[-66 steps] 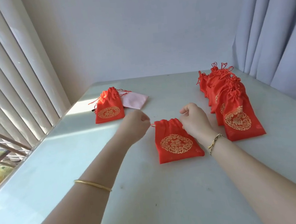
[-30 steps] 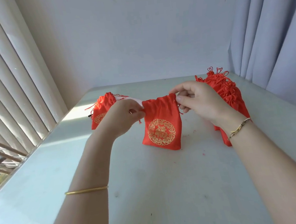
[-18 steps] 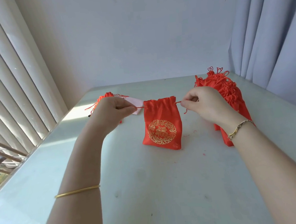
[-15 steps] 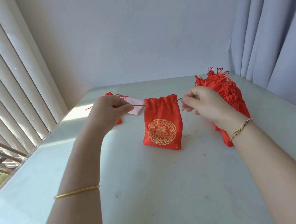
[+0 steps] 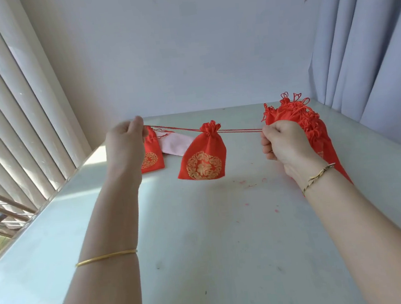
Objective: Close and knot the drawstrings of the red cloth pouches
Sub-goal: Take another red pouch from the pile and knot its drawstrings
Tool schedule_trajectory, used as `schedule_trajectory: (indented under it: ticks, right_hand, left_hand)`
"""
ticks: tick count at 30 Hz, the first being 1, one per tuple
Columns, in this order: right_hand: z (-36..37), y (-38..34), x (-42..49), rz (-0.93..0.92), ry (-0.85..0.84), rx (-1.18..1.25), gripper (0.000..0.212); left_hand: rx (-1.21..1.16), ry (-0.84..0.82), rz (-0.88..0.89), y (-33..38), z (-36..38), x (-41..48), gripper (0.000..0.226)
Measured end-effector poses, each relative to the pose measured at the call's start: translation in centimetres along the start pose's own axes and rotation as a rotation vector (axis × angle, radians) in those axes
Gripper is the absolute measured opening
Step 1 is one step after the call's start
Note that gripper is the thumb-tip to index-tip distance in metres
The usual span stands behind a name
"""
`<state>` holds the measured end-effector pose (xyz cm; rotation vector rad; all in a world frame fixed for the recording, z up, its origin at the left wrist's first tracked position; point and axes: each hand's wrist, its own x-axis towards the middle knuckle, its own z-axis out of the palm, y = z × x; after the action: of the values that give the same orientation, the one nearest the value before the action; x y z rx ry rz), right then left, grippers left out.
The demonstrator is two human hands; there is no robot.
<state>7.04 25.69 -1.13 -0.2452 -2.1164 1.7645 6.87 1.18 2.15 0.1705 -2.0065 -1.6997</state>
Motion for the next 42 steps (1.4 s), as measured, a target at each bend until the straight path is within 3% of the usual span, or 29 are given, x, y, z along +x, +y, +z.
schedule_trajectory:
  ticks: [3, 6, 9, 12, 16, 19, 23, 27, 30, 33, 37, 42]
  right_hand:
    - [0.4, -1.0, -0.5, -0.030, -0.033, 0.004, 0.029]
    - [0.5, -3.2, -1.5, -0.096, -0.122, 0.105, 0.027]
    - [0.6, -5.3, -2.9, -0.212, -0.207, 0.154, 0.026]
    - [0.8, -6.5, -4.1, -0.318, -0.252, 0.145, 0.024]
    - [1.1, -7.1, -4.9, -0.412, -0.293, 0.111, 0.020]
    - [1.3, -7.3, -5.1, -0.434, -0.299, 0.119, 0.020]
    - [1.3, -7.0, -4.6, -0.301, -0.274, 0.247, 0.025]
    - [1.2, -6.2, -4.3, -0.150, -0.458, 0.118, 0.020]
    - [1.4, -5.8, -4.6, -0.208, -0.513, 0.072, 0.017]
    - [1.4, -5.9, -4.5, -0.253, -0.426, 0.050, 0.019]
    - [0.9, -6.2, -4.0, -0.268, -0.254, 0.217, 0.026]
    - [0.5, -6.0, -3.8, -0.354, -0.421, 0.146, 0.023]
  left_hand:
    - [-0.470, -0.230, -0.084, 1.5, 0.5, -0.7, 0.041]
    - [-0.676, -0.436, -0.105, 2.8, 1.2, -1.7, 0.039]
    - [-0.545, -0.537, -0.068, 3.5, 1.9, -2.8, 0.034]
    - [-0.250, -0.625, 0.055, 3.8, 2.1, -3.5, 0.012]
    - [0.041, -0.702, 0.199, 4.3, 2.4, -4.4, 0.016]
    - [0.062, -0.678, 0.267, 4.9, 2.9, -5.3, 0.002]
    - [0.007, -0.605, 0.216, 4.6, 3.1, -4.8, 0.011]
    - [-0.052, -0.630, 0.212, 4.4, 2.9, -4.6, 0.015]
    - [-0.107, -0.633, 0.188, 4.4, 2.9, -4.5, 0.015]
    - [-0.143, -0.609, 0.161, 4.4, 2.8, -4.4, 0.013]
    - [-0.183, -0.577, 0.093, 4.3, 2.6, -4.3, 0.014]
    - [-0.289, -0.606, -0.032, 4.1, 2.5, -4.1, 0.014]
